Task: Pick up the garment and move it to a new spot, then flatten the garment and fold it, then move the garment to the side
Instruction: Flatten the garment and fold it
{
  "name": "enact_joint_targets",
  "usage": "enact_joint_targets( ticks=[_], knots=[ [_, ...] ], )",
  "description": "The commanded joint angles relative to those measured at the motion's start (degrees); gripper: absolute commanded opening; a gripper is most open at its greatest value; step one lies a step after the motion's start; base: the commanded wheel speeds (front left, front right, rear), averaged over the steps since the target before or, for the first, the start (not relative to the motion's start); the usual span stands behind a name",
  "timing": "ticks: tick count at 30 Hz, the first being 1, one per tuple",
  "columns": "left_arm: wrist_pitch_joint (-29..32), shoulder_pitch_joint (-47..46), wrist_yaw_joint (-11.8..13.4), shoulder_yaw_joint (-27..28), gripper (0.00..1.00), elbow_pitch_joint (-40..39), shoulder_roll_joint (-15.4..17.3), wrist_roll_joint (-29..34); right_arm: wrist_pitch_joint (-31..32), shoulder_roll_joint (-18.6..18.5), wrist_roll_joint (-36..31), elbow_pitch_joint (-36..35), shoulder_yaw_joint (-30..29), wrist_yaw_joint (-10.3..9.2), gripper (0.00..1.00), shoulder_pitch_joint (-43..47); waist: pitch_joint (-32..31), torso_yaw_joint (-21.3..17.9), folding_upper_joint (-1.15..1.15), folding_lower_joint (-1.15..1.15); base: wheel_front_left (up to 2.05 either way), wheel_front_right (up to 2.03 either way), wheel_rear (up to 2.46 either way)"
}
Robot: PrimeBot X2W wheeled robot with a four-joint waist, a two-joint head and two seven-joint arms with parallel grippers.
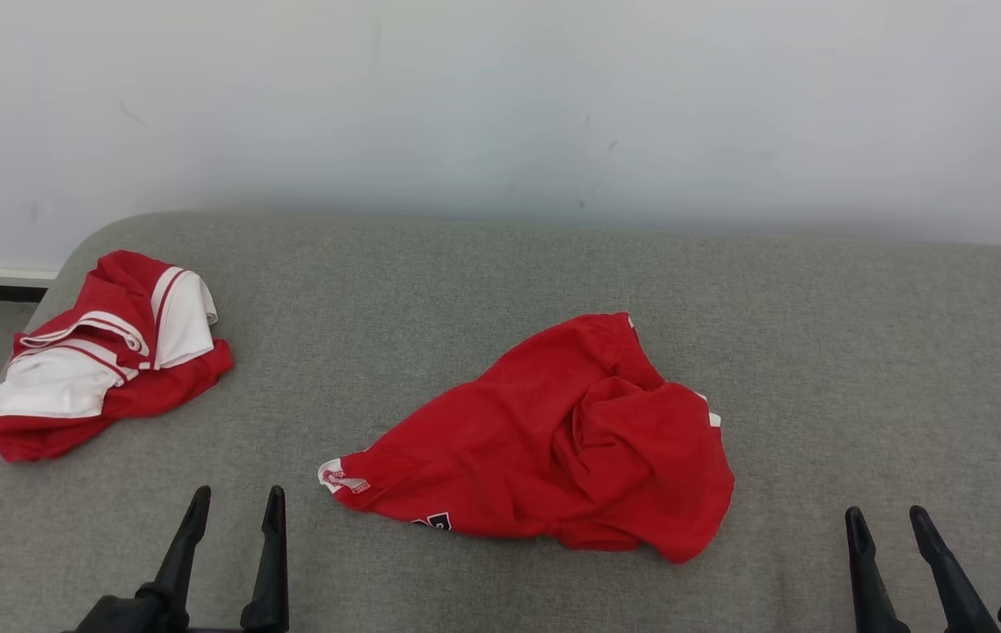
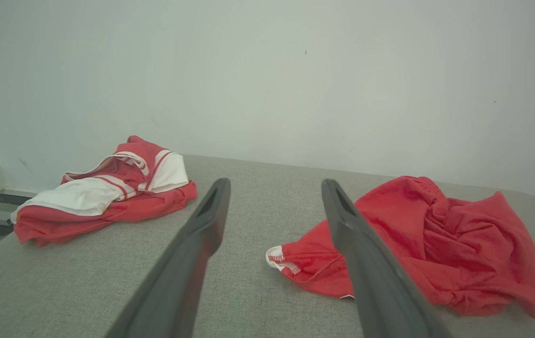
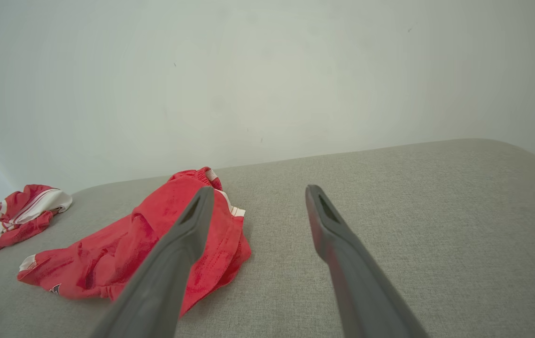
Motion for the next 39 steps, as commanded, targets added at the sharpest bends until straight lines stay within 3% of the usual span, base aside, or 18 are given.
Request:
enact_joint_targets(
  ticks=[1,9,23,29,30,31,39],
  knots=[
    [0.0,0.5,-0.2,-0.3,1.00,0.1,0.2,0.4,-0.3,-0.7,0.4,0.9,0.7,0.03,1.00,-0.5,0.1,0.3,0.00,0.00,0.00,0.00,0.00],
    [0.0,-1.1,-0.3,-1.7,1.00,0.3,0.1,0.0,0.7,-2.8,1.2,6.7,5.1,0.03,1.00,-5.2,1.3,2.1,0.00,0.00,0.00,0.00,0.00],
    [0.0,-3.6,-0.2,-3.3,1.00,1.1,-0.1,-0.7,3.3,-5.0,3.8,26.8,13.0,0.03,1.00,-18.0,4.7,8.2,0.00,0.00,0.00,0.00,0.00],
    [0.0,-4.0,-0.2,-3.4,1.00,1.3,-0.2,-1.0,3.1,-4.6,8.0,33.4,17.1,0.03,1.00,-21.0,5.2,9.9,0.00,0.00,0.00,0.00,0.00],
    [0.0,-4.0,-0.3,-3.4,1.00,1.3,-0.2,-1.1,2.6,-4.6,8.8,33.7,17.9,0.03,0.41,-21.5,5.2,10.0,0.00,0.00,0.00,0.00,0.00],
    [0.0,-4.0,-0.3,-3.4,1.00,1.3,-0.2,-1.1,2.1,-4.7,9.6,33.9,18.5,0.02,0.00,-21.9,5.2,10.1,0.00,0.00,0.00,0.00,0.00],
    [0.0,-3.2,-0.2,-2.5,1.00,1.4,-0.2,-1.4,-0.2,-7.0,13.1,29.3,23.0,0.03,0.00,-22.1,4.3,9.2,0.00,0.00,0.00,0.00,0.00]
  ],
)
